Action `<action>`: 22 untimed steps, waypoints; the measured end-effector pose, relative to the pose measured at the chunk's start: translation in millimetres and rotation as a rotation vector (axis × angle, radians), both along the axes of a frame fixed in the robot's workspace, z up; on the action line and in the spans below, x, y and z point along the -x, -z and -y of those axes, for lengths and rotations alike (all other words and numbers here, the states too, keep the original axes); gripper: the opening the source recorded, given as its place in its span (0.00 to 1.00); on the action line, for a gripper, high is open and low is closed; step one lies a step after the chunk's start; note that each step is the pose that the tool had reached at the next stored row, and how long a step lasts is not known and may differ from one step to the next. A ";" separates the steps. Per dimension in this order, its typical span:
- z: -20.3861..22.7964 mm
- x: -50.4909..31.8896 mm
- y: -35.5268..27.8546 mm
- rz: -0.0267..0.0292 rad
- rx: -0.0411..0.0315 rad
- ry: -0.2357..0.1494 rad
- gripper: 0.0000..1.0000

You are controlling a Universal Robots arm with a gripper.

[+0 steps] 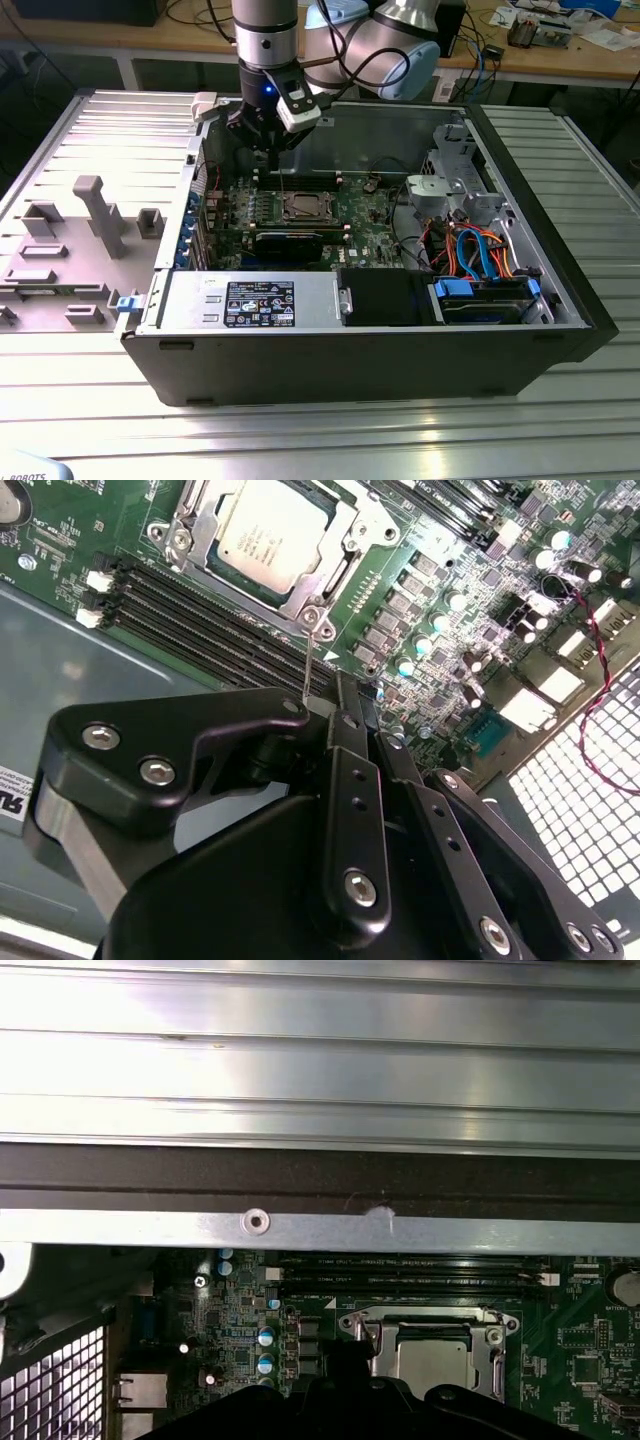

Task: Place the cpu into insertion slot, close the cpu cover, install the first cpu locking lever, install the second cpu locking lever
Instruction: 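Install the first cpu locking lever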

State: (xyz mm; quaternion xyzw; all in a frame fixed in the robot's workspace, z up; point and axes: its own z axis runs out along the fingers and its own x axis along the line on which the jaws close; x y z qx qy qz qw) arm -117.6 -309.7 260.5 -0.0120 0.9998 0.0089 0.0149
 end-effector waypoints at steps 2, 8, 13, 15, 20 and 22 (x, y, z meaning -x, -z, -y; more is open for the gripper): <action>0.0 -0.5 0.0 0.0000 0.0001 0.000 0.11; 0.0 -2.5 0.0 0.0000 0.0000 0.000 0.11; 0.0 -4.0 0.0 0.0000 0.0000 0.000 0.11; 0.0 -5.1 0.1 0.0000 0.0000 0.000 0.11; 0.0 -10.3 0.3 0.0000 -0.0001 0.000 0.11; 0.0 -13.5 0.4 0.0001 0.0000 0.000 0.11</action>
